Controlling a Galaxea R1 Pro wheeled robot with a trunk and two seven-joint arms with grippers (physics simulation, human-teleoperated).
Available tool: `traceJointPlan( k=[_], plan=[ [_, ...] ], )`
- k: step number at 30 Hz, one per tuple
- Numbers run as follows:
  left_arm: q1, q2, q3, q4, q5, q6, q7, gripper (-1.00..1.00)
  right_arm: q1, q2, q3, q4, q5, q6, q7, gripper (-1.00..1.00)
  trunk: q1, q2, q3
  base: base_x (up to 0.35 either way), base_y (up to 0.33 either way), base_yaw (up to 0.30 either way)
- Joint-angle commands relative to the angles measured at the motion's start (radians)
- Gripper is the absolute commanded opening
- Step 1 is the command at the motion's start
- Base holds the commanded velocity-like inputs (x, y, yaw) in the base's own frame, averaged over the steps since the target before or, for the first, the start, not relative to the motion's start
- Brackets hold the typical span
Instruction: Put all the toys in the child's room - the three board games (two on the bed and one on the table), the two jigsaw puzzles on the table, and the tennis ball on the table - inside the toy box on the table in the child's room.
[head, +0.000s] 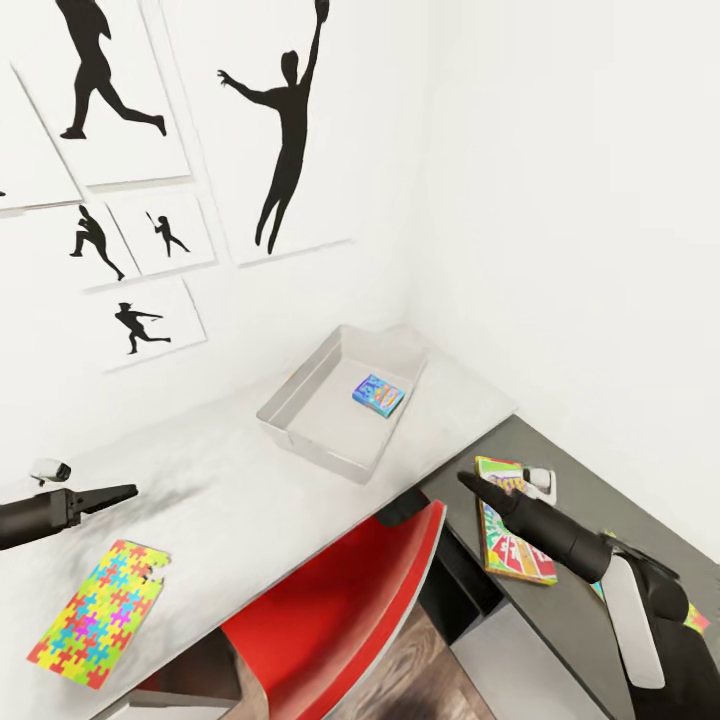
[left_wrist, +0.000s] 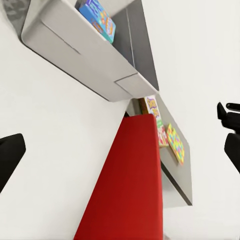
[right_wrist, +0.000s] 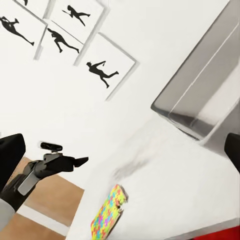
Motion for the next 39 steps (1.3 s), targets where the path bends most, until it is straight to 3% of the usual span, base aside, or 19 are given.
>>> traceJointPlan(
  k=[1,7,12,17,25,39],
  plan=[
    [0.004,0.000,0.000,0.000,0.000,0.007,-0.004,1.00,0.007,0.001,0.000,0.000,-0.003,-0.004,0.011,1.00,0.001,-0.002,0.000,0.000,0.000,-0.128],
    [0.022,0.005,0.009,0.001,0.003,-0.001,-0.004,1.00,0.051,0.007,0.000,-0.001,-0.003,-0.050,0.060,1.00,0.001,-0.002,0.010,0.000,0.000,-0.128],
    [0.028,0.006,0.057,0.001,0.000,-0.004,-0.004,1.00,0.062,0.010,0.000,0.000,-0.002,-0.063,0.074,1.00,0.001,-0.002,0.018,-0.001,0.000,-0.130],
    [0.030,0.005,0.078,0.001,-0.004,-0.005,-0.004,1.00,0.067,0.010,-0.001,0.001,-0.002,-0.068,0.080,1.00,0.001,-0.002,0.026,-0.058,0.007,-0.134],
    [0.031,0.006,0.088,0.001,-0.003,-0.023,-0.004,1.00,0.078,0.011,0.001,0.000,-0.002,-0.077,0.083,1.00,0.001,-0.002,0.039,-0.185,0.097,-0.135],
    [0.031,0.002,0.089,0.001,-0.002,-0.041,-0.004,1.00,0.080,0.018,0.005,0.008,0.010,-0.166,0.067,1.00,0.001,-0.002,0.053,-0.035,0.022,-0.035]
  ],
)
